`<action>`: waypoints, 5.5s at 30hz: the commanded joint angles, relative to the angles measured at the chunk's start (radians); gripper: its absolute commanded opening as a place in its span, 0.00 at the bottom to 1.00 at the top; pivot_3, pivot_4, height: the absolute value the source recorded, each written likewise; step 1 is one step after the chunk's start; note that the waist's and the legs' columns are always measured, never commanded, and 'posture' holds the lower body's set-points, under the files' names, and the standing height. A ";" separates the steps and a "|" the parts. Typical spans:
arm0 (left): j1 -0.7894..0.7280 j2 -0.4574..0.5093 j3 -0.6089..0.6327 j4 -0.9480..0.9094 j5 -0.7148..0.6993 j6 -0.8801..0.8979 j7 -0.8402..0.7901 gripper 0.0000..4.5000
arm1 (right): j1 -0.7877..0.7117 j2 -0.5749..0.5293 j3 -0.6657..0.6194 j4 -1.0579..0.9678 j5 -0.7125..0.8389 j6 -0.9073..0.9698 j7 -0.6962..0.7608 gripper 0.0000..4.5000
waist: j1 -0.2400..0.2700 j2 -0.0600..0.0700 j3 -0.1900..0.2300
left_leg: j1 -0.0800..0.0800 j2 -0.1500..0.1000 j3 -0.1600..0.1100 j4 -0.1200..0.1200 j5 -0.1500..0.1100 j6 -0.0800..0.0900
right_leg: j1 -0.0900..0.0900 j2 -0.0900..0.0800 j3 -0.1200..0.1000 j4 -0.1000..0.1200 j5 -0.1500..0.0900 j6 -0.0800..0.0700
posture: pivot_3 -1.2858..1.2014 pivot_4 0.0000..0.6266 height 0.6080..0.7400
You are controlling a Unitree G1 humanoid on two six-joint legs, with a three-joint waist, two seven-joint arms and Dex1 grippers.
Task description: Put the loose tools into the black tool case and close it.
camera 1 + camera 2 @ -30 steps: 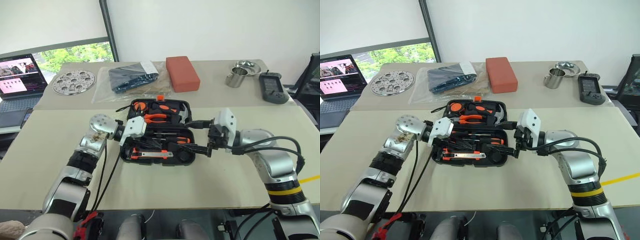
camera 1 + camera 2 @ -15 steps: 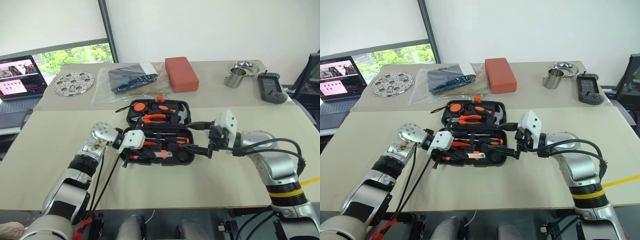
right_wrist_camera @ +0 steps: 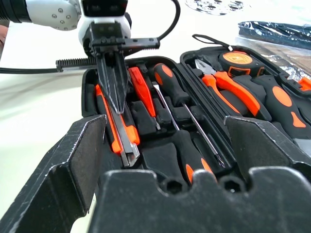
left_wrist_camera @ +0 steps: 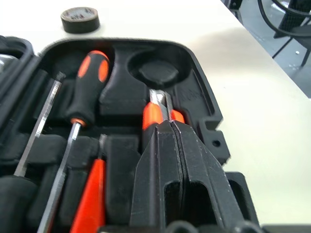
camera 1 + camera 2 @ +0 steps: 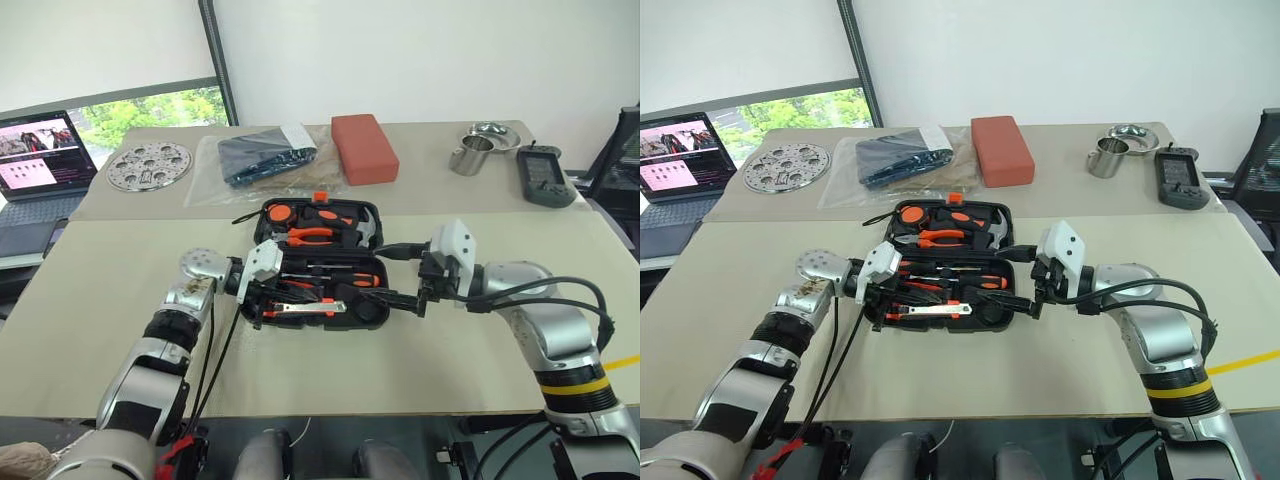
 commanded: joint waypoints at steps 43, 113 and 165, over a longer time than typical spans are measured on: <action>-0.053 -0.088 0.003 0.187 0.088 -0.348 0.012 0.01 | 0.005 -0.038 -0.030 -0.040 0.006 -0.013 -0.003 1.00 | -0.001 0.000 0.000 | 0.000 -0.004 -0.002 -0.001 0.000 0.000 | 0.000 -0.001 0.000 0.000 -0.001 0.001 | 0.52 0.24 1.00; 0.242 0.276 0.097 -0.963 -0.207 0.624 0.367 1.00 | -0.316 -0.150 0.260 0.059 -0.302 0.146 0.323 0.01 | 0.000 0.004 0.002 | 0.002 -0.002 0.000 -0.001 0.000 -0.001 | 0.001 -0.001 0.005 -0.002 -0.001 0.001 | 0.52 0.24 1.00; -0.336 0.104 0.384 0.469 -0.096 0.641 0.706 1.00 | -0.750 0.277 -0.208 1.291 -0.189 0.194 -0.307 0.39 | -0.017 0.002 0.003 | -0.005 -0.004 0.003 -0.003 0.009 -0.015 | -0.014 -0.003 -0.002 0.007 -0.001 0.001 | 0.52 0.24 1.00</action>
